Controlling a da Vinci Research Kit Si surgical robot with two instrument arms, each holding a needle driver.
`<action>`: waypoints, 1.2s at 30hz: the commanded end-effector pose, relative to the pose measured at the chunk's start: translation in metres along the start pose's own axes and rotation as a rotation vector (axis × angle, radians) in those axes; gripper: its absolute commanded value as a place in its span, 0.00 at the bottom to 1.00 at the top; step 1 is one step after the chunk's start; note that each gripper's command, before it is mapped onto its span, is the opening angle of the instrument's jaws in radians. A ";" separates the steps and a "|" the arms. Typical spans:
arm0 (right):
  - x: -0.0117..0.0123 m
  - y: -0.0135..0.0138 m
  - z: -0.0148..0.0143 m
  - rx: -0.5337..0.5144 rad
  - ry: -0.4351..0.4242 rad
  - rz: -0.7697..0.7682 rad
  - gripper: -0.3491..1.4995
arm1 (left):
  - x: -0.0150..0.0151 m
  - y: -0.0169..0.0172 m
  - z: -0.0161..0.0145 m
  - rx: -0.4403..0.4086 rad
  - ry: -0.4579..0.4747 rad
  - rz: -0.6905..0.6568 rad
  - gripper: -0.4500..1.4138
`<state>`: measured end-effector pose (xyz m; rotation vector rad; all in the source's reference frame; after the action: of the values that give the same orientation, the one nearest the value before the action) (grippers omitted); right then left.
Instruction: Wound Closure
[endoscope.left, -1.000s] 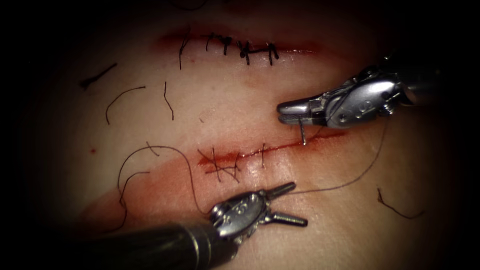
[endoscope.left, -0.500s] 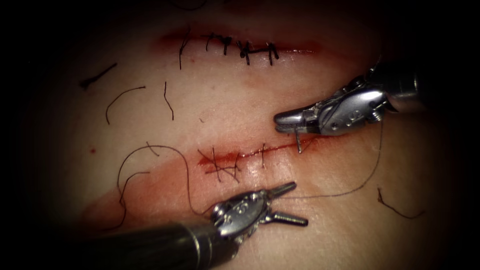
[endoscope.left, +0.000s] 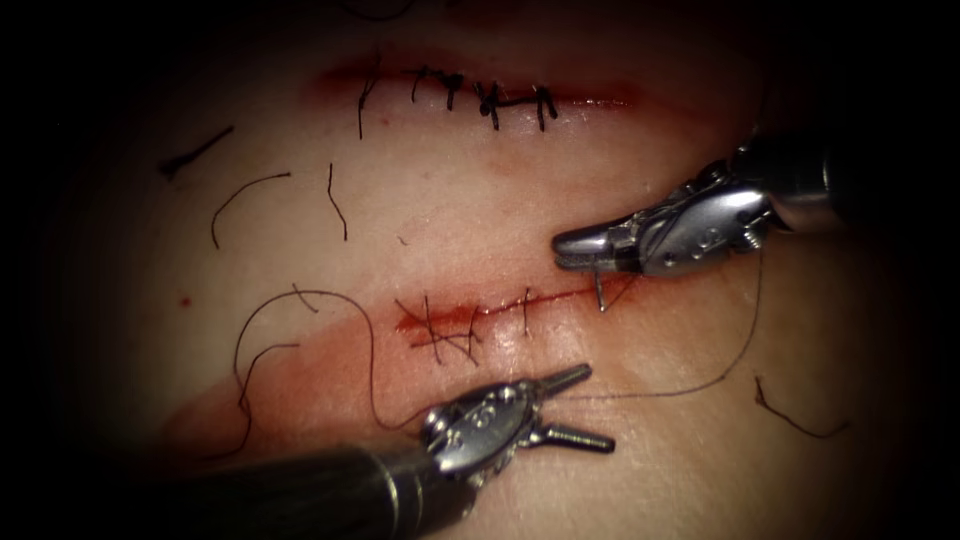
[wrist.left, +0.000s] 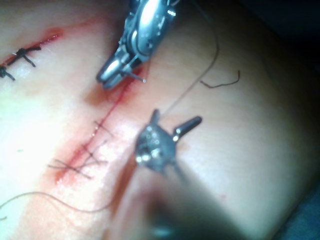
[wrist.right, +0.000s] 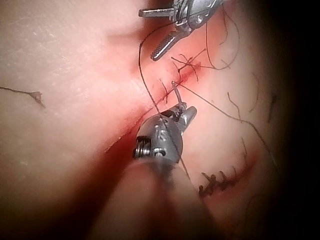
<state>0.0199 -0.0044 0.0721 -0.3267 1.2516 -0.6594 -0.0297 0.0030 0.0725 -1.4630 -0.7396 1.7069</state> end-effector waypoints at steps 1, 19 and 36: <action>-0.0003 -0.0005 0.0008 0.000 0.002 0.001 0.00 | -0.0007 -0.0001 0.0007 -0.002 0.000 -0.002 0.65; -0.0010 -0.0002 0.0006 -0.007 0.001 -0.021 0.00 | -0.0007 -0.0001 0.0007 -0.002 0.000 -0.003 0.65; -0.0020 -0.0016 0.0013 0.005 -0.005 -0.064 0.00 | -0.0007 0.0000 0.0006 -0.002 -0.001 -0.003 0.64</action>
<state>0.0198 -0.0043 0.0742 -0.3660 1.2361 -0.7183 -0.0296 0.0029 0.0724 -1.4615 -0.7402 1.7077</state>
